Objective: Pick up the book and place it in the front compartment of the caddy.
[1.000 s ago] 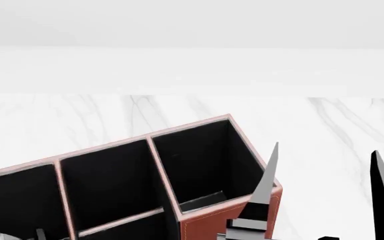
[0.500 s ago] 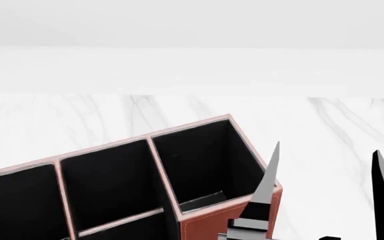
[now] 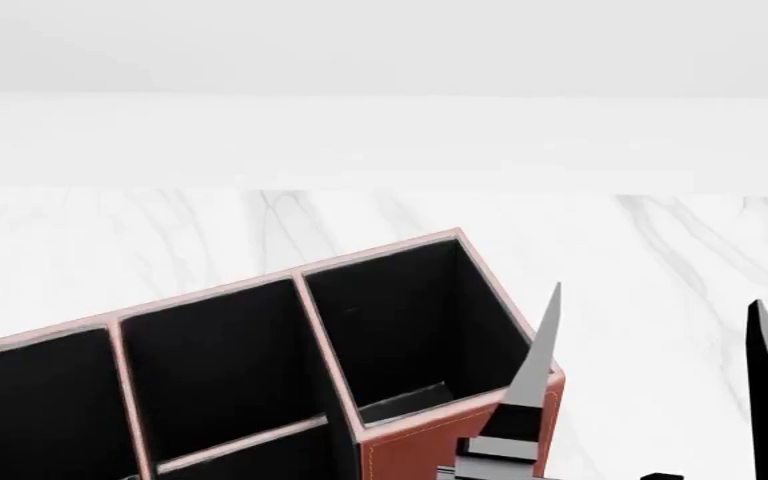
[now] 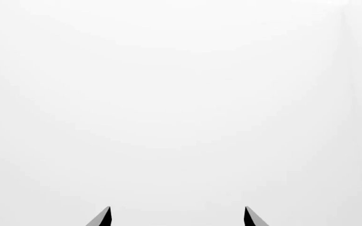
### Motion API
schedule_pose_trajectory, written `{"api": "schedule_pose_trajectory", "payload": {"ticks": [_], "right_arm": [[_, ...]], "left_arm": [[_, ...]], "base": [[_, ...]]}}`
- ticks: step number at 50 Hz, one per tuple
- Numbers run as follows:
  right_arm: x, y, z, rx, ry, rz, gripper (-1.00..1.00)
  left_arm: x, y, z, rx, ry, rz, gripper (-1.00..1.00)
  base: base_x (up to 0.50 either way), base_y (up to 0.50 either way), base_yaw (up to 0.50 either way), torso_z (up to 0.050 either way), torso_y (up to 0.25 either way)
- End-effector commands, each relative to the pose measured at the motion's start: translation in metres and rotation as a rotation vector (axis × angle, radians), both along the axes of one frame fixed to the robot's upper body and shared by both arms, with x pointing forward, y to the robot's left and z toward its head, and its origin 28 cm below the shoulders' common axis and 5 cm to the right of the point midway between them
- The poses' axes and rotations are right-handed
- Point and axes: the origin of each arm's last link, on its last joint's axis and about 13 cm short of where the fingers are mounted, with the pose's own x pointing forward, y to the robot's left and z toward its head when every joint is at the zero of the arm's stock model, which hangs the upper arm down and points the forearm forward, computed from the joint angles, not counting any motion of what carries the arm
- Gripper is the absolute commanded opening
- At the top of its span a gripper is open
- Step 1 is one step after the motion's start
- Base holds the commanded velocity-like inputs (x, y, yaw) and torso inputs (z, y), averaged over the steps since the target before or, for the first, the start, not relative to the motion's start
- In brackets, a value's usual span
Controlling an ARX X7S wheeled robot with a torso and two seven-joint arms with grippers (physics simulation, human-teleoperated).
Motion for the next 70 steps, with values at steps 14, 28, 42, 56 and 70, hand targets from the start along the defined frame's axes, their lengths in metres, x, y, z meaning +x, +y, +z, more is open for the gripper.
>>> {"api": "schedule_pose_trajectory", "payload": {"ticks": [14,28,42,56,70], "right_arm": [[0.0,-0.001,0.001,-0.001,-0.004,-0.002,1.0],[0.0,-0.001,0.0,-0.001,-0.002,-0.002,1.0],[0.0,-0.001,0.0,0.001,0.001,-0.004,1.0],[0.0,-0.002,0.001,0.004,-0.002,-0.008,1.0],[-0.001,-0.001,0.002,0.002,-0.004,-0.008,1.0]], "left_arm": [[-0.017,-0.017,-0.016,0.024,0.081,-0.094,1.0],[-0.019,-0.022,-0.033,0.116,0.123,-0.102,1.0],[-0.027,-0.027,-0.057,0.215,0.159,-0.115,1.0],[-0.025,-0.03,-0.065,0.273,0.144,-0.11,1.0],[-0.025,-0.029,-0.07,0.29,0.139,-0.114,-1.0]], "base": [[0.0,0.0,0.0,0.0,0.0],[0.0,0.0,0.0,0.0,0.0],[0.0,0.0,0.0,0.0,0.0],[0.0,0.0,0.0,0.0,0.0],[0.0,0.0,0.0,0.0,0.0]]}}
